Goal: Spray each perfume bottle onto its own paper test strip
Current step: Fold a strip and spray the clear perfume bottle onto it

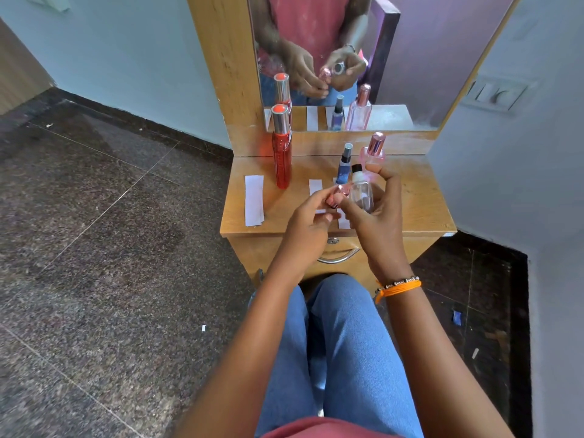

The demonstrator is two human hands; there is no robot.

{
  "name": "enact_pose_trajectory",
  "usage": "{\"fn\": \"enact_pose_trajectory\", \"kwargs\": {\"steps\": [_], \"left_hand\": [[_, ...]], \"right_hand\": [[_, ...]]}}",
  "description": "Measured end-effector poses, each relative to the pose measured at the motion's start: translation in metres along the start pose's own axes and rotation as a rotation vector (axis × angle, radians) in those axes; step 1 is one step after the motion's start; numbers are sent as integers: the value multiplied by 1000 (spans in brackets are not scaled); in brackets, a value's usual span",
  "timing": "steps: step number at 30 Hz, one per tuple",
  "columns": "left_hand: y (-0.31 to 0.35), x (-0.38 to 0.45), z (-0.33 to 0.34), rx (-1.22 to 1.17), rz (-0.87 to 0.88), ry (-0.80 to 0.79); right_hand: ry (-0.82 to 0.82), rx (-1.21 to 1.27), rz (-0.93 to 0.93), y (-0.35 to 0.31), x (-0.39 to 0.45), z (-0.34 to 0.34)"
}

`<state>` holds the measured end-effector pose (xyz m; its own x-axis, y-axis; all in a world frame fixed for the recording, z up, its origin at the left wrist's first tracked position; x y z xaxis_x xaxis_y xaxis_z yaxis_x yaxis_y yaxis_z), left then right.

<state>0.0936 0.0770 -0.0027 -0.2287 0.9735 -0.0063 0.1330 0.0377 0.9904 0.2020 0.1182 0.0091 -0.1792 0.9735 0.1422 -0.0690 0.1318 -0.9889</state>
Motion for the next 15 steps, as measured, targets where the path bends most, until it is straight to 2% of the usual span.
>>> {"fn": "enact_pose_trajectory", "kwargs": {"steps": [3,5,9,15], "left_hand": [[-5,-4,7,-249,-139,-27],[-6,-6,7,-295,-181,-4],[0,-7,7,-233,-111,-39],[3,-10,8,-134,-52,-4]], "right_hand": [[12,147,48,-2,-2,2],[28,184,60,-4,-4,4],[13,230,72,-8,-7,8],[-62,262,82,-16,-11,11]]}}
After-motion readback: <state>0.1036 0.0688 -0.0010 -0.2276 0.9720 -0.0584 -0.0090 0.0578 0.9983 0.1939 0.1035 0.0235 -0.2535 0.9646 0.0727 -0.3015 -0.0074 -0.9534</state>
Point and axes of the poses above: each hand's wrist, its own x-axis towards the middle knuckle, its own z-axis out of the palm, y = z × x, the point moved 4 cm from there along x, towards the middle knuckle, and after that the axes turned 3 degrees about z, right-handed, at the moved point
